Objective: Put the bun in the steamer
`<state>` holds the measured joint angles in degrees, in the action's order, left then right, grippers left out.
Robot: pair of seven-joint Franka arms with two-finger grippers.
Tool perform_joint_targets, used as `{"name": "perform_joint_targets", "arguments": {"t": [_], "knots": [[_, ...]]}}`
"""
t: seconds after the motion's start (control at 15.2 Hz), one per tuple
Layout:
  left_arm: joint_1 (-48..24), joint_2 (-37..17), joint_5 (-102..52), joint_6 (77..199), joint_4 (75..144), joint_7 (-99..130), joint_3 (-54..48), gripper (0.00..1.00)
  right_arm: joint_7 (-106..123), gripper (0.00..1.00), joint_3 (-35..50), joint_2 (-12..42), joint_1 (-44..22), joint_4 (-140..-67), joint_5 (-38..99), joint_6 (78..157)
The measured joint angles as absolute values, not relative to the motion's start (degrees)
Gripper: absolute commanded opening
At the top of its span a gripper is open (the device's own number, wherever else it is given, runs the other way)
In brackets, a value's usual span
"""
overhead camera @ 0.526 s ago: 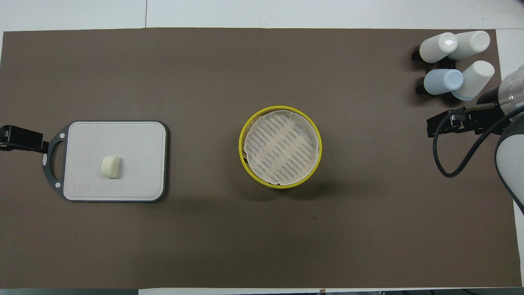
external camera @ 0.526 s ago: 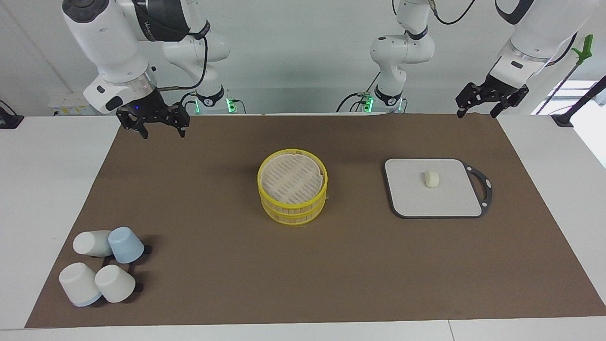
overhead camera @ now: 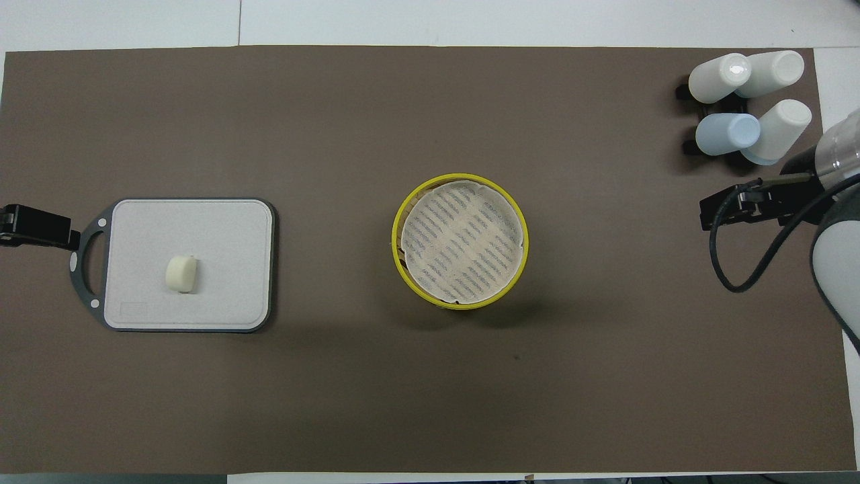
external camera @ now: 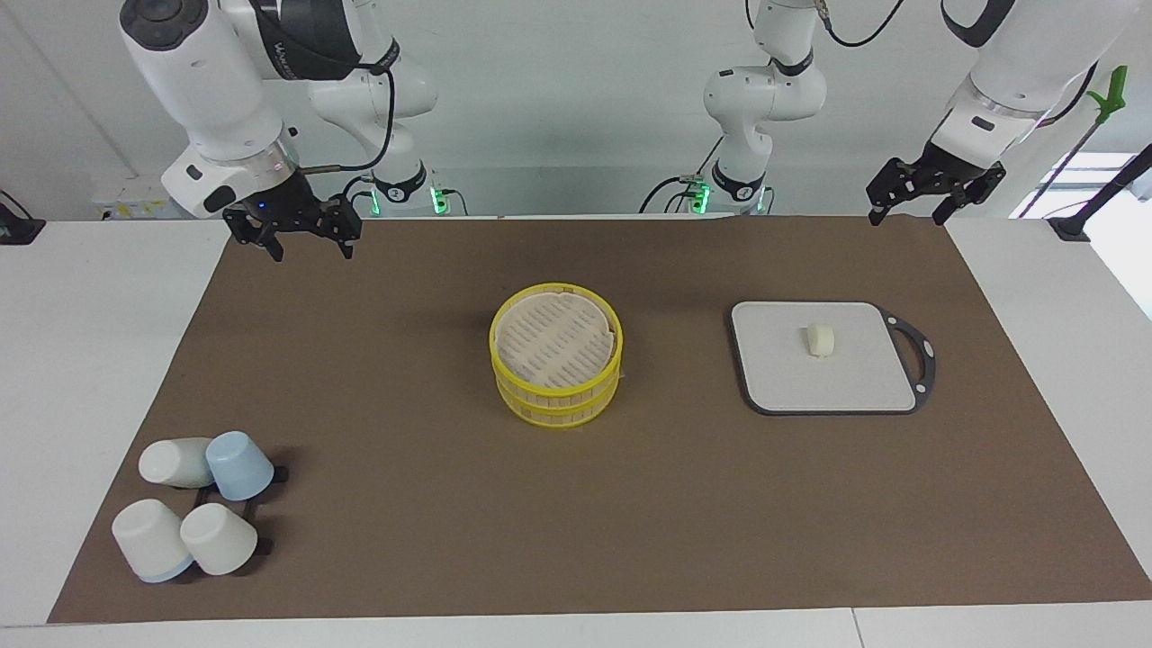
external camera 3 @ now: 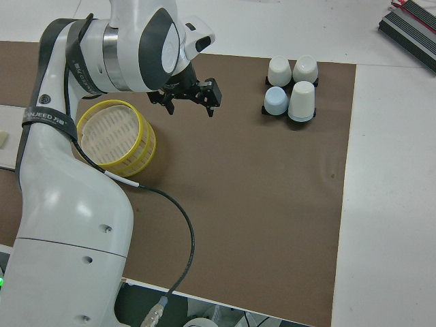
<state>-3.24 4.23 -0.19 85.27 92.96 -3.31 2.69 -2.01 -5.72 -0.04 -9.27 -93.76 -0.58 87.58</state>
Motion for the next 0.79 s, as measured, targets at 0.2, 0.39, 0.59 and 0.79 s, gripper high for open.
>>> {"name": "perform_joint_targets", "arguments": {"t": [0.2,0.39,0.59,0.79], "knots": [[-3.23,4.89,-0.19,89.77,96.95,-3.38,2.71,1.00,-1.98,1.00,-3.07,-0.09,-9.39,-93.63,0.92,89.48],[-3.20,6.59,-0.19,94.78,103.57,-3.43,2.90,1.00,-13.99,1.00,3.88,4.97,-14.97,-88.10,1.41,91.70],[-3.20,7.60,-0.15,100.11,109.92,-3.66,2.87,1.00,-29.30,1.00,4.40,19.87,-27.63,-75.10,0.99,95.66],[-3.11,7.08,-0.09,117.86,125.10,-7.01,2.98,1.00,-37.76,1.00,4.19,31.58,-34.74,-70.75,-0.98,104.60]]}}
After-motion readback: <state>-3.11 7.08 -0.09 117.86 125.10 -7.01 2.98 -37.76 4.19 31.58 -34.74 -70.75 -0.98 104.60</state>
